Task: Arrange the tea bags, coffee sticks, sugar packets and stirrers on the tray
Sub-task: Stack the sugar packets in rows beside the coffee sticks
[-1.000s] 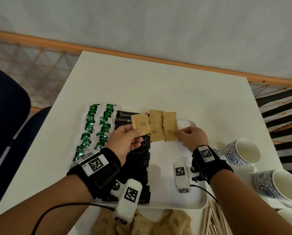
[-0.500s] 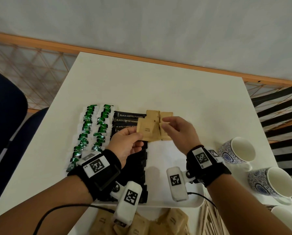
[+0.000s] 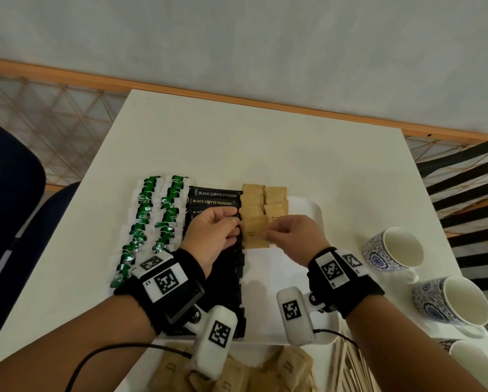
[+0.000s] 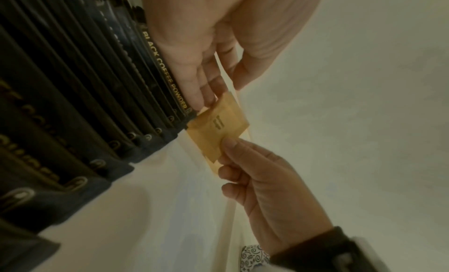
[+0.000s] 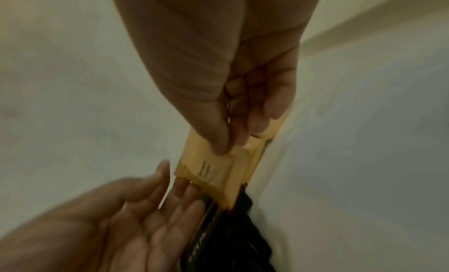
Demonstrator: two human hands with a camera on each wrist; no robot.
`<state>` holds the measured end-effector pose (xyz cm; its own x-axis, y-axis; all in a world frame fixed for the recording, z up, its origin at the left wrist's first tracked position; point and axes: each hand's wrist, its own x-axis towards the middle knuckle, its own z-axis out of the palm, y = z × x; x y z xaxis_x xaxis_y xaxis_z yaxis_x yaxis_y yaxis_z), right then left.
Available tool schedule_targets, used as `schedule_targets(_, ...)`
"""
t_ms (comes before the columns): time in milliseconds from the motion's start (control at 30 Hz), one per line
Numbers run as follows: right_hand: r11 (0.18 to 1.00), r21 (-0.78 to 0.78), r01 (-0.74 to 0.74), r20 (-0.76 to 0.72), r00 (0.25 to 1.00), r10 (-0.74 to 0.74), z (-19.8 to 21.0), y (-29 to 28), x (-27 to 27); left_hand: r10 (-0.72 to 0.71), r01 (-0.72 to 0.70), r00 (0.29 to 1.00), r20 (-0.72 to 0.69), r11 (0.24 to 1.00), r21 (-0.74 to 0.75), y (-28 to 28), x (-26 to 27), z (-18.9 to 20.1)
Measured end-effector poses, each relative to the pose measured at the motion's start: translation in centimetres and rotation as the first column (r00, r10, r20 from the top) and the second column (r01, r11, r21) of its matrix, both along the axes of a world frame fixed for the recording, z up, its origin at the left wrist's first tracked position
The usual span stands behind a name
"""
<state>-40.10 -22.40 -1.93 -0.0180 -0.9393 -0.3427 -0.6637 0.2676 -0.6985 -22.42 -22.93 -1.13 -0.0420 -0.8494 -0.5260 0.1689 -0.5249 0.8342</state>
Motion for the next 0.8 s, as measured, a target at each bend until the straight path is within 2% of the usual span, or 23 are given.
schedule_targets(100,0.996,0.037,0.081,-0.01,0.997,-0.081,-0.7,-0.8,-0.4,-0.009,0.009,1.0,0.003,0.999,0.033,-0.2,0.1,-0.2)
schedule_targets(200,0.997,0.053,0.065,-0.066,0.996,-0.061,-1.0,-1.4,-0.2,-0.027,0.027,1.0,0.005,0.998,0.049,-0.5,0.0,-0.5)
schedule_targets(400,0.992,-0.044,0.114,-0.18,0.976,-0.12,-1.3,-1.4,0.2,-0.043,0.045,0.999,-0.026,0.996,0.079,-1.0,-0.5,-0.8)
schedule_targets(533,0.995,-0.098,-0.021,-0.118,0.993,0.01,-1.1,0.2,0.6,-0.05,0.052,0.998,-0.032,0.995,0.08,-1.1,-0.7,-0.7)
schedule_targets(667,0.963,-0.143,-0.228,-0.192,0.961,0.199,-1.8,1.3,1.0,-0.044,0.047,0.998,-0.039,0.995,0.084,-1.1,-1.0,-0.4)
schedule_targets(800,0.953,-0.16,-0.257,-0.175,0.958,0.229,-2.6,1.5,1.3,-0.043,0.046,0.998,-0.038,0.995,0.086,-1.1,-1.2,0.0)
